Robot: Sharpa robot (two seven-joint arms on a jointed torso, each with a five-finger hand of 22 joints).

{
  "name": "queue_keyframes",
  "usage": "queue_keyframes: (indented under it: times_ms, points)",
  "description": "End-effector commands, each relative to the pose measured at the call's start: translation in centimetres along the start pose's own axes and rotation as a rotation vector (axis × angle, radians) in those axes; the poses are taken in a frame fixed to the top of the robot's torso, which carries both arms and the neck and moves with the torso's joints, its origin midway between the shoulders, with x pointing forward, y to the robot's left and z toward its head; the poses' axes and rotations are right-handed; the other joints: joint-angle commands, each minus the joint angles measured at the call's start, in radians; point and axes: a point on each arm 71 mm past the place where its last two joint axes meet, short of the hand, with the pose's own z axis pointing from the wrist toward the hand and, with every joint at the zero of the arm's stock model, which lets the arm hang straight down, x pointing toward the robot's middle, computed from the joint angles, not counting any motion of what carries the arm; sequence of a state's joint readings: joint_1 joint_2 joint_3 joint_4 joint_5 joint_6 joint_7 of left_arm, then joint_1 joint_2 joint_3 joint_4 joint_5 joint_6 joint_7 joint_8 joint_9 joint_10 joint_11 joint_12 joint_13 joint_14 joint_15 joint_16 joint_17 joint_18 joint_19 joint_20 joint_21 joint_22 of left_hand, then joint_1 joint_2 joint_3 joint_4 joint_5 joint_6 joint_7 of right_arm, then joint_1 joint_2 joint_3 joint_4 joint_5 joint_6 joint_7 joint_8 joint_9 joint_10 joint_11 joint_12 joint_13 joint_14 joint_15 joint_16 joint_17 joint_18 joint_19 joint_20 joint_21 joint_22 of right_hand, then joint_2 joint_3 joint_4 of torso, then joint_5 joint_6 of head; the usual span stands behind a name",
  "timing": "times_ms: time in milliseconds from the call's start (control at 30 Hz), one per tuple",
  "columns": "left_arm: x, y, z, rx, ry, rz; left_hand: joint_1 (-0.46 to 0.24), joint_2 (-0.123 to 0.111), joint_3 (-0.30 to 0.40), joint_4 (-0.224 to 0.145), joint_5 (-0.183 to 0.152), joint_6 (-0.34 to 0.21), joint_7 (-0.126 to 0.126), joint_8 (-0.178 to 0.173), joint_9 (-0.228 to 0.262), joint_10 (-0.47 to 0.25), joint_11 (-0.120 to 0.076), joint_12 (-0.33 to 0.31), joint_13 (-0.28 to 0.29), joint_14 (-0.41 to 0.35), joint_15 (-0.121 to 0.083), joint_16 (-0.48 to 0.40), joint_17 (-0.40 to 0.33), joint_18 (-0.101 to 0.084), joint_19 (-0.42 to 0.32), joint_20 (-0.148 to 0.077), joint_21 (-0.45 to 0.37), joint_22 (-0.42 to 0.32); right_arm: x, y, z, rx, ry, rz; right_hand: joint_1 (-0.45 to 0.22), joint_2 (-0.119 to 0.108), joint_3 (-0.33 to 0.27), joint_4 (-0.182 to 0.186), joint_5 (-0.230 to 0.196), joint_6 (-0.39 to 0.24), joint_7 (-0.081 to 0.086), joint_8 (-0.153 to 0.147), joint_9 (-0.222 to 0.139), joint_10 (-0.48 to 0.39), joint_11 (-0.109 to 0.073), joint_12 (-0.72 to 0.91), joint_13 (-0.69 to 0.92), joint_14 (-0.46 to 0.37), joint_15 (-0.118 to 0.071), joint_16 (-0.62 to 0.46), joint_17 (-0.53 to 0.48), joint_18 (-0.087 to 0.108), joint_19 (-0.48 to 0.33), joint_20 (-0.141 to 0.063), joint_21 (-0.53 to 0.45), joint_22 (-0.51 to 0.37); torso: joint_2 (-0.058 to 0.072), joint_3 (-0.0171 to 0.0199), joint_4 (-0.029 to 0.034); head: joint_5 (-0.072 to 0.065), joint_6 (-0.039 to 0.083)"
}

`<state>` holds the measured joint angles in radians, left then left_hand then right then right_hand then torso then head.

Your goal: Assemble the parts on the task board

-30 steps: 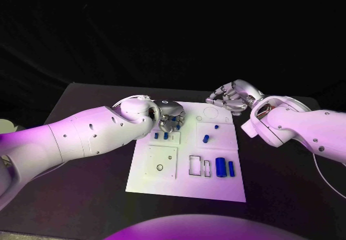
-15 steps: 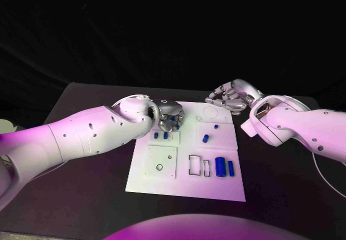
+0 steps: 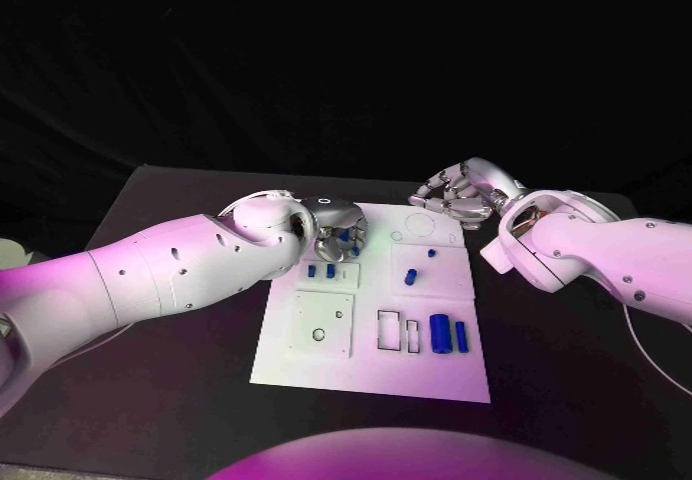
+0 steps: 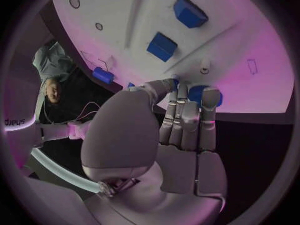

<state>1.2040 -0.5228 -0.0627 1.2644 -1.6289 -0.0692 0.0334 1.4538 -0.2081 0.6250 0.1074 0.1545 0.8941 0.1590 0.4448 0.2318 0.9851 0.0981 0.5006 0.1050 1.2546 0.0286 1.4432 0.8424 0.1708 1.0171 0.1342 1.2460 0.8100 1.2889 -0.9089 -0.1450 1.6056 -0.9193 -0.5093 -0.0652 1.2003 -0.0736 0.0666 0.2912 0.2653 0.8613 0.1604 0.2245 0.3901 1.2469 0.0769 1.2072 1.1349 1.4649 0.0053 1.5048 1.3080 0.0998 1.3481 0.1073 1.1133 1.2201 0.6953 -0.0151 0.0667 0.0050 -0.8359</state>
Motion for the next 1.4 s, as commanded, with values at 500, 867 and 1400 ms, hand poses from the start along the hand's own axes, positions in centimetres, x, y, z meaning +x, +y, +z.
queue_keyframes:
  times_ms: [500,867,1400]
  points:
    - [-1.5,1.0,-3.0,0.005,-0.092,-0.074,-0.020,-0.003,-0.006,-0.003,-0.007,0.007,0.002,-0.009,0.002,0.015,0.001,-0.015,-0.003,0.010,0.003,-0.002,-0.003,-0.015,0.016,0.001,0.007,0.006,-0.2,-0.2,-0.1,-0.004,-0.006,-0.011,0.003,0.013,-0.006,0.002,-0.002,-0.005,-0.002,0.006,0.002,0.001,-0.002,0.001,0.000,0.067,-0.004,-0.005,0.104,0.006,-0.005,-0.002,-0.005,0.002,-0.006,0.0004,0.0078,-0.003,0.004]
    - [-1.1,3.3,-4.7,-0.052,-0.053,-0.088,-0.032,-0.012,-0.013,0.002,-0.007,0.010,0.002,-0.016,0.004,0.022,0.001,-0.027,-0.005,0.010,0.004,-0.005,-0.011,-0.015,0.015,0.002,0.005,0.003,-0.3,-0.3,-0.1,-0.001,-0.007,-0.012,0.003,0.013,-0.006,0.002,-0.002,-0.005,-0.002,0.006,0.002,0.001,-0.002,0.001,0.000,0.067,-0.004,-0.005,0.104,0.006,-0.005,-0.002,-0.005,0.002,-0.006,-0.0007,0.0088,-0.002,0.003]
    - [0.1,4.0,-4.9,-0.064,-0.021,-0.125,-0.035,-0.015,-0.015,0.003,-0.006,0.010,0.002,-0.019,0.004,0.024,0.001,-0.032,-0.006,0.007,0.004,-0.007,-0.020,-0.014,0.014,0.001,0.004,0.002,-0.1,-0.4,-0.1,0.002,-0.001,-0.011,0.004,0.015,-0.006,0.001,-0.002,-0.005,-0.002,0.006,0.002,0.002,-0.002,0.002,0.000,0.067,-0.005,-0.006,0.104,0.005,-0.004,-0.002,-0.004,0.003,-0.005,0.0006,0.0067,0.004,0.004]
